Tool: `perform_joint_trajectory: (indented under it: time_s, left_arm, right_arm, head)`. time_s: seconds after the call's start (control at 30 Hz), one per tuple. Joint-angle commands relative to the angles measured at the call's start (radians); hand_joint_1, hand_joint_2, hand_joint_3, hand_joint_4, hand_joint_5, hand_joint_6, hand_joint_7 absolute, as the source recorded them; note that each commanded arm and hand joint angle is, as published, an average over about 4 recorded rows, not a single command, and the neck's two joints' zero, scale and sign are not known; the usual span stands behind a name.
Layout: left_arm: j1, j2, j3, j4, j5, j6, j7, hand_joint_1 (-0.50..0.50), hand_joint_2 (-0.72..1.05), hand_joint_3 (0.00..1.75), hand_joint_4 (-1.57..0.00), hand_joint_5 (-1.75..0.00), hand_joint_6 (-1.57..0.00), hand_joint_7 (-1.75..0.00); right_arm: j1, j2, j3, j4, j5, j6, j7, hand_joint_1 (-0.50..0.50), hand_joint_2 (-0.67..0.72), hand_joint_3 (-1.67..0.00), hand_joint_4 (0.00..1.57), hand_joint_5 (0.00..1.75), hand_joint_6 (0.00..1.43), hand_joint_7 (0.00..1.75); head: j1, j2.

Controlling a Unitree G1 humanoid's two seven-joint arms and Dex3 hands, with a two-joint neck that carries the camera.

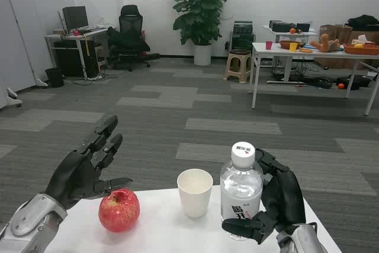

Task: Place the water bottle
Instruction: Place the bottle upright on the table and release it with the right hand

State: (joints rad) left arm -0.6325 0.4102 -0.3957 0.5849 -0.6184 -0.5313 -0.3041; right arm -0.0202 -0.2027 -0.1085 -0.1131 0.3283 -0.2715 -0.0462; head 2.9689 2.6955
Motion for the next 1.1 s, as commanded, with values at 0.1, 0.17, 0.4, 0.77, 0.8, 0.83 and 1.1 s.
perform_joint_trajectory:
  time_s: [0.1, 0.17, 0.4, 0.77, 0.8, 0.83, 1.1]
  left_arm:
    - [-0.002, 0.01, 0.001, -0.019, -0.008, -0.004, -0.001, -0.5, 0.78, 0.09, 0.0, 0.0, 0.0, 0.0]
    - [-0.002, 0.01, 0.001, -0.019, -0.008, -0.004, -0.001, -0.5, 0.78, 0.09, 0.0, 0.0, 0.0, 0.0]
    - [-0.003, 0.01, 0.001, -0.019, -0.008, -0.004, -0.001, -0.5, 0.78, 0.07, 0.0, 0.0, 0.0, 0.0]
    - [-0.001, 0.01, 0.001, -0.02, -0.008, -0.004, -0.001, -0.5, 0.78, 0.09, 0.0, 0.0, 0.0, 0.0]
    - [-0.001, 0.01, 0.001, -0.02, -0.008, -0.004, -0.001, -0.5, 0.78, 0.09, 0.0, 0.0, 0.0, 0.0]
    - [-0.001, 0.01, 0.002, -0.021, -0.008, -0.004, -0.001, -0.5, 0.78, 0.09, 0.0, 0.0, 0.0, 0.0]
    - [0.002, 0.009, 0.026, -0.022, -0.008, -0.004, -0.001, -0.5, 0.78, 0.09, 0.0, 0.0, 0.0, 0.0]
  right_arm:
    - [0.008, 0.006, 0.02, -0.053, 0.023, -0.058, -0.001, 0.46, 0.22, -1.19, 1.43, 1.65, 1.26, 1.4]
    - [0.008, 0.007, 0.02, -0.053, 0.023, -0.058, -0.001, 0.46, 0.22, -1.19, 1.43, 1.65, 1.26, 1.4]
    - [0.008, 0.007, 0.02, -0.053, 0.023, -0.058, -0.001, 0.46, 0.22, -1.19, 1.43, 1.6, 1.26, 1.4]
    - [0.006, 0.006, 0.004, 0.014, 0.028, -0.086, 0.002, 0.46, 0.22, -1.19, 1.46, 1.65, 1.28, 1.4]
    - [0.006, 0.006, 0.001, 0.031, 0.028, -0.094, 0.003, 0.46, 0.22, -1.19, 1.46, 1.65, 1.28, 1.4]
    - [0.006, 0.004, 0.001, 0.045, 0.028, -0.099, 0.003, 0.46, 0.22, -1.19, 1.46, 1.65, 1.28, 1.4]
    - [0.006, -0.002, 0.008, 0.182, 0.01, -0.17, 0.032, 0.46, 0.22, -1.19, 1.46, 1.65, 1.28, 1.4]
  head:
    - [0.0, -0.002]
    - [-0.003, -0.002]
    - [-0.007, -0.001]
    - [-0.013, -0.012]
    - [-0.014, -0.016]
    - [-0.014, -0.019]
    - [-0.029, -0.039]
